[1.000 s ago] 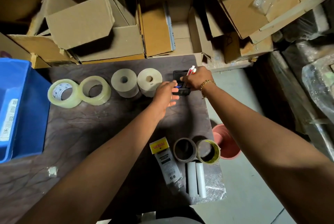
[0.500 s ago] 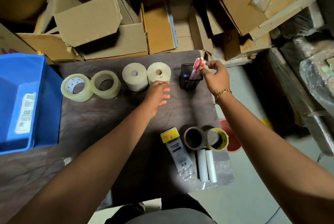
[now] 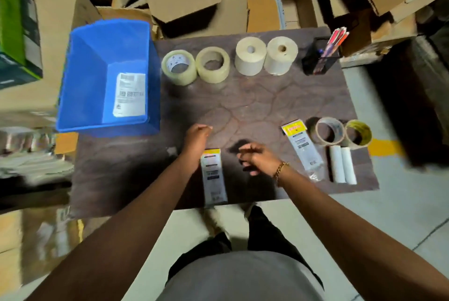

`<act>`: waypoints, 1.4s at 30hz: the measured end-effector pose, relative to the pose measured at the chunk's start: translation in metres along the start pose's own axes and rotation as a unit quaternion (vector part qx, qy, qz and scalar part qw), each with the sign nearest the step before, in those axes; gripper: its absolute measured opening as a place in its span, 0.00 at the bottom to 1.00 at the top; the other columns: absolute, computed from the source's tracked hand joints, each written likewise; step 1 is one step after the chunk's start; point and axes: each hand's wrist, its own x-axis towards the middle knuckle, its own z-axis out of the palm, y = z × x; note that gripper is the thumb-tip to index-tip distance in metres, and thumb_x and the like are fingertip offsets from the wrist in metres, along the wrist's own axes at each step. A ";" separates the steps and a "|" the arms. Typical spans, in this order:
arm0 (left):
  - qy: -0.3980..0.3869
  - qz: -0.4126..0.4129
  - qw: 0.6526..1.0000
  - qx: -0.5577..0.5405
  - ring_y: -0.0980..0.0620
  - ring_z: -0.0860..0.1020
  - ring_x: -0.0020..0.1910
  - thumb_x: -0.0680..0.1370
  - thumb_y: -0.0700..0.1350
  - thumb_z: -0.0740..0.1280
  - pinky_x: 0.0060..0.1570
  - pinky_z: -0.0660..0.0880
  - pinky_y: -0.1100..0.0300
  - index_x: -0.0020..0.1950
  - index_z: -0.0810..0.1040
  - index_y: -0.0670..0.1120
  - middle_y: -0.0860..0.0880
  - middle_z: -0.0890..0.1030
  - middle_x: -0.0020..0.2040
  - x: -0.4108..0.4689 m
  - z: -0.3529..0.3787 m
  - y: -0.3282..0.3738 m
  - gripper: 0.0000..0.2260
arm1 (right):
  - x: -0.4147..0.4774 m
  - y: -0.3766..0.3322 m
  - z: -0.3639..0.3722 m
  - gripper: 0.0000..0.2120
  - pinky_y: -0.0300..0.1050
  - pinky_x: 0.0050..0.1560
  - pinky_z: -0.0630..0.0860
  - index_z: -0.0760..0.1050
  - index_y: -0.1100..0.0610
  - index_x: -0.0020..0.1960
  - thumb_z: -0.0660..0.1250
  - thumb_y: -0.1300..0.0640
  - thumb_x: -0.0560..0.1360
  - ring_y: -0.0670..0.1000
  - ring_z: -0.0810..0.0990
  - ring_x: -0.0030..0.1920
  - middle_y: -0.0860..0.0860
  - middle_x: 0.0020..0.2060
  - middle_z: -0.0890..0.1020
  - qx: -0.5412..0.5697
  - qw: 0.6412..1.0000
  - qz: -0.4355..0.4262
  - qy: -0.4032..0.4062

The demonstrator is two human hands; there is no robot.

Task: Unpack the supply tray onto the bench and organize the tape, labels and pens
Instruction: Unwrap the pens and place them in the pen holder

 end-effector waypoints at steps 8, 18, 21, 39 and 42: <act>-0.091 -0.139 0.986 0.004 0.51 0.76 0.46 0.77 0.43 0.67 0.39 0.66 0.62 0.54 0.80 0.47 0.49 0.81 0.47 -0.048 -0.036 -0.087 0.07 | -0.015 0.044 0.084 0.12 0.45 0.39 0.78 0.78 0.53 0.53 0.72 0.63 0.71 0.48 0.78 0.39 0.50 0.40 0.81 0.015 0.999 0.046 -0.008; -0.204 -0.126 0.962 -0.127 0.52 0.80 0.43 0.76 0.39 0.65 0.44 0.75 0.59 0.52 0.82 0.50 0.50 0.84 0.45 -0.064 -0.022 -0.061 0.10 | -0.047 0.021 0.065 0.16 0.40 0.30 0.79 0.78 0.57 0.44 0.63 0.77 0.70 0.51 0.81 0.39 0.55 0.41 0.82 0.167 0.985 -0.038 0.030; -0.292 -0.093 0.937 -0.168 0.50 0.82 0.45 0.78 0.38 0.61 0.45 0.78 0.57 0.60 0.80 0.48 0.47 0.84 0.48 -0.071 -0.010 -0.034 0.14 | -0.072 0.003 0.038 0.12 0.39 0.30 0.78 0.79 0.56 0.47 0.64 0.72 0.73 0.47 0.83 0.36 0.52 0.41 0.84 0.178 0.982 -0.061 0.019; -0.246 0.096 0.950 -0.167 0.47 0.82 0.50 0.78 0.30 0.60 0.47 0.80 0.56 0.56 0.83 0.47 0.43 0.83 0.55 -0.118 0.108 0.100 0.17 | -0.175 -0.024 -0.077 0.14 0.41 0.36 0.76 0.78 0.61 0.56 0.57 0.68 0.77 0.54 0.84 0.49 0.55 0.51 0.85 0.090 0.964 -0.247 0.030; -0.228 0.131 0.948 -0.182 0.45 0.82 0.55 0.77 0.30 0.62 0.55 0.79 0.53 0.56 0.83 0.46 0.44 0.83 0.57 -0.126 0.123 0.113 0.17 | -0.170 -0.006 -0.089 0.16 0.42 0.39 0.77 0.78 0.61 0.58 0.56 0.68 0.76 0.54 0.84 0.51 0.57 0.53 0.85 0.152 0.971 -0.182 0.016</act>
